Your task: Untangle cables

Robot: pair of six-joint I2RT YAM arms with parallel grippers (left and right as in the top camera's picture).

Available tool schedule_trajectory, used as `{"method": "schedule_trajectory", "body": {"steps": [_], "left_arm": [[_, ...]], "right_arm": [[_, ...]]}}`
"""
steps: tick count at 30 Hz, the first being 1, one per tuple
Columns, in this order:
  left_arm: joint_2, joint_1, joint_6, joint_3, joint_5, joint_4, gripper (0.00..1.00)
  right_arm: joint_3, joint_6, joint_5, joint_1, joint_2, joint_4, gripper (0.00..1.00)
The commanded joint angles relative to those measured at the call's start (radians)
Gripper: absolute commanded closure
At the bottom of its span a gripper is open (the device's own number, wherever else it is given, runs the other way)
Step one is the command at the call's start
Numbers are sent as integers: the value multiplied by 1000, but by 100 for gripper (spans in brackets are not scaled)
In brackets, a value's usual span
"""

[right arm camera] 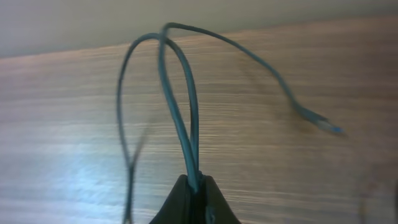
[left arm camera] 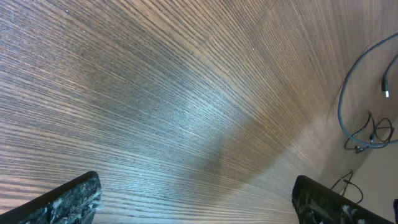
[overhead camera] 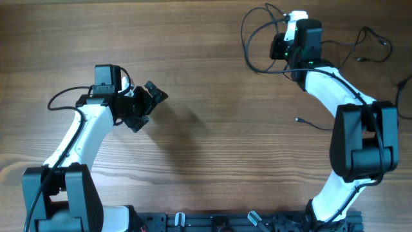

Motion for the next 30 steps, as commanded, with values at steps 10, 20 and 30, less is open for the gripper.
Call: {"method": "schedule_trajectory", "body": {"steps": [10,20,30], "left_arm": [[-11,3,5,14,8,0,0],[-11,3,5,14,8,0,0],[-11,3,5,14,8,0,0]], "right_arm": [[7,20,-43,-36,29,-105,0],[7,24,-43,-36,-135,-280,0],[6,5,-36,-36,-627,-717,0]]}}
